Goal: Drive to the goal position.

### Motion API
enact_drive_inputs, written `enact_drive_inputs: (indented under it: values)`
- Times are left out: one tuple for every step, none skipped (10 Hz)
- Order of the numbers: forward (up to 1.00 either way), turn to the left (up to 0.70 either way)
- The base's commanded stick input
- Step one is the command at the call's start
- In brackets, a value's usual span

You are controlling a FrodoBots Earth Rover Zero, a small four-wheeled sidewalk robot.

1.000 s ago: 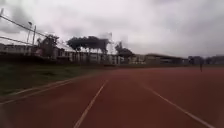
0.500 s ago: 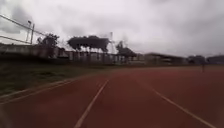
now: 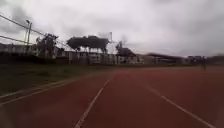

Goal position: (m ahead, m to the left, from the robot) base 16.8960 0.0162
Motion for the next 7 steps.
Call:
enact_drive_inputs:
  values:
    - [0.5,0.0]
    - [0.5,0.0]
    - [0.5,0.0]
    - [0.5,0.0]
    - [0.5,0.0]
    - [0.5,0.0]
    - [0.5,0.0]
